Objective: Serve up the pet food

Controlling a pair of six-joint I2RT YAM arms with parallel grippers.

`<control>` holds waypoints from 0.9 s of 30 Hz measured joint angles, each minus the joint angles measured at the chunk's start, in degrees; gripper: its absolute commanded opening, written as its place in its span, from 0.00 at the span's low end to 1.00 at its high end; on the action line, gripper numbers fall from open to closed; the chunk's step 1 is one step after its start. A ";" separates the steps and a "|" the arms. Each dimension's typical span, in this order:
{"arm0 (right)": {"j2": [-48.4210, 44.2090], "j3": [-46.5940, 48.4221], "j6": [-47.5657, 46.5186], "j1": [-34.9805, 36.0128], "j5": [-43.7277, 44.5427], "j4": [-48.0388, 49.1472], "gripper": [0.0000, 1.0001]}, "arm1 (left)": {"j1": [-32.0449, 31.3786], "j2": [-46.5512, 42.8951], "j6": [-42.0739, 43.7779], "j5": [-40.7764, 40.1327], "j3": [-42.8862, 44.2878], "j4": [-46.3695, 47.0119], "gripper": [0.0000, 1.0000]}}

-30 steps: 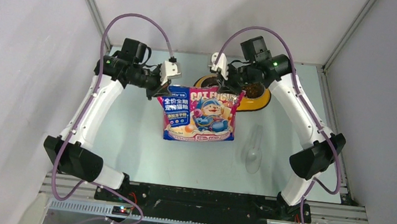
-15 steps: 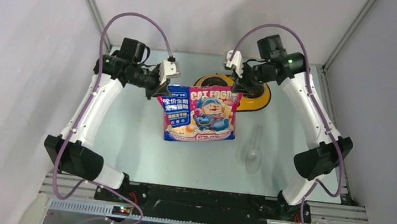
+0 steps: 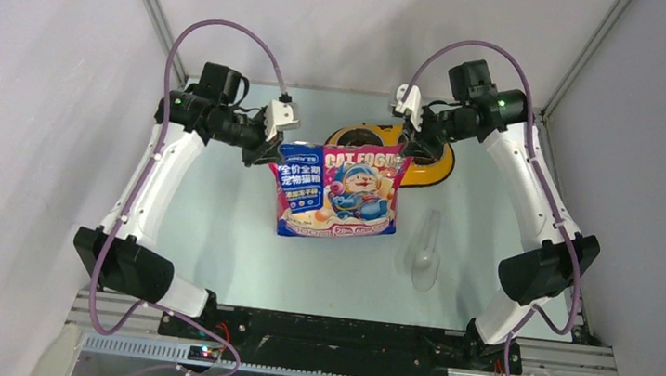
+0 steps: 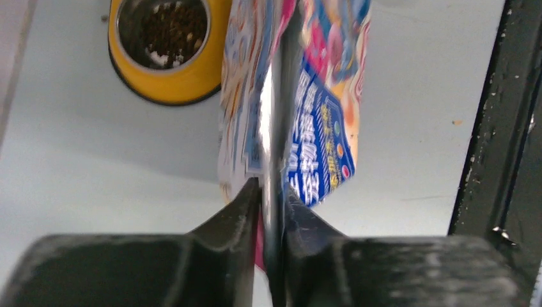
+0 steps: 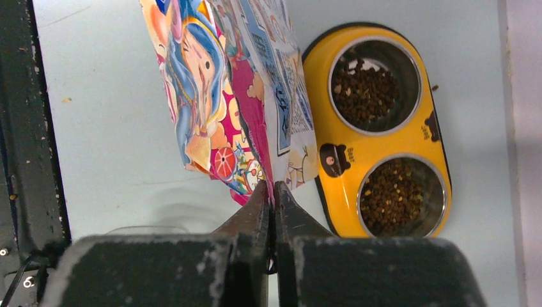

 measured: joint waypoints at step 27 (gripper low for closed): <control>-6.32 -5.27 5.20 -2.78 2.23 5.18 0.54 | 2.93 -7.21 -8.02 -5.29 -0.26 3.43 0.83</control>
